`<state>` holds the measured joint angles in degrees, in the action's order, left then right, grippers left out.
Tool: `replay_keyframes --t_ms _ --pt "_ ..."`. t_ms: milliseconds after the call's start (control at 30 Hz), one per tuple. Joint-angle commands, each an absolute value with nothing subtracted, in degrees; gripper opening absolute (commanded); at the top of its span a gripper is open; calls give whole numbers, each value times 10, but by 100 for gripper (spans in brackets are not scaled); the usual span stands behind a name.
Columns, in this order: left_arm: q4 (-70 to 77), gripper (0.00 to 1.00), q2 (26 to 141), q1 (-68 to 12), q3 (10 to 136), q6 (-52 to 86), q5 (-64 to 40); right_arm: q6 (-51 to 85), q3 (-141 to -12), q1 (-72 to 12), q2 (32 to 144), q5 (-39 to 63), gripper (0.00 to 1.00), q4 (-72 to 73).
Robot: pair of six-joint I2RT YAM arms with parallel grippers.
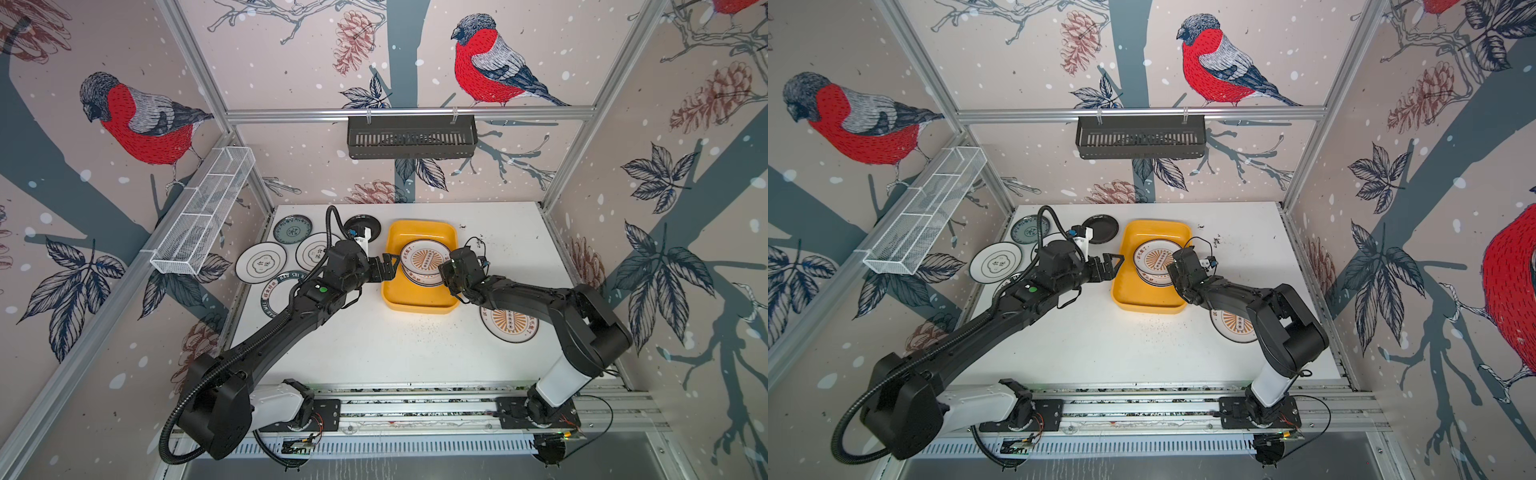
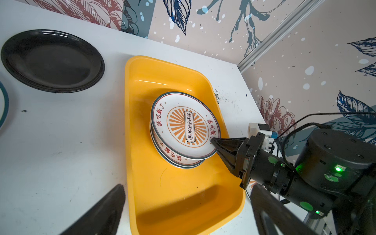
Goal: Place the plates into the plastic bin on the countertop
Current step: Place the plate in the plastic bin.
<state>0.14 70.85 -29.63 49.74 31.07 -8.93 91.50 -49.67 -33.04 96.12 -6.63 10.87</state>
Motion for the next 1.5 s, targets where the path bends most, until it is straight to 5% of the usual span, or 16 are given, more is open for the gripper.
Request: replay_keyframes --t_ms 0,400,500,867,1267,1467 --pt "18 96 704 -294 493 309 -86 922 -513 -330 974 -82 5 108" --pt "23 96 698 -293 486 311 -78 926 -529 -334 983 -80 22 73" --pt "26 96 699 -292 484 313 -79 922 -532 -335 979 -88 42 63" --pt "29 96 700 -291 482 315 -82 925 -547 -335 954 -85 68 18" --pt "24 96 669 -290 473 327 -67 927 -533 -348 914 -65 82 9" --pt "15 96 653 -267 469 361 -79 825 -560 -379 859 -142 100 18"
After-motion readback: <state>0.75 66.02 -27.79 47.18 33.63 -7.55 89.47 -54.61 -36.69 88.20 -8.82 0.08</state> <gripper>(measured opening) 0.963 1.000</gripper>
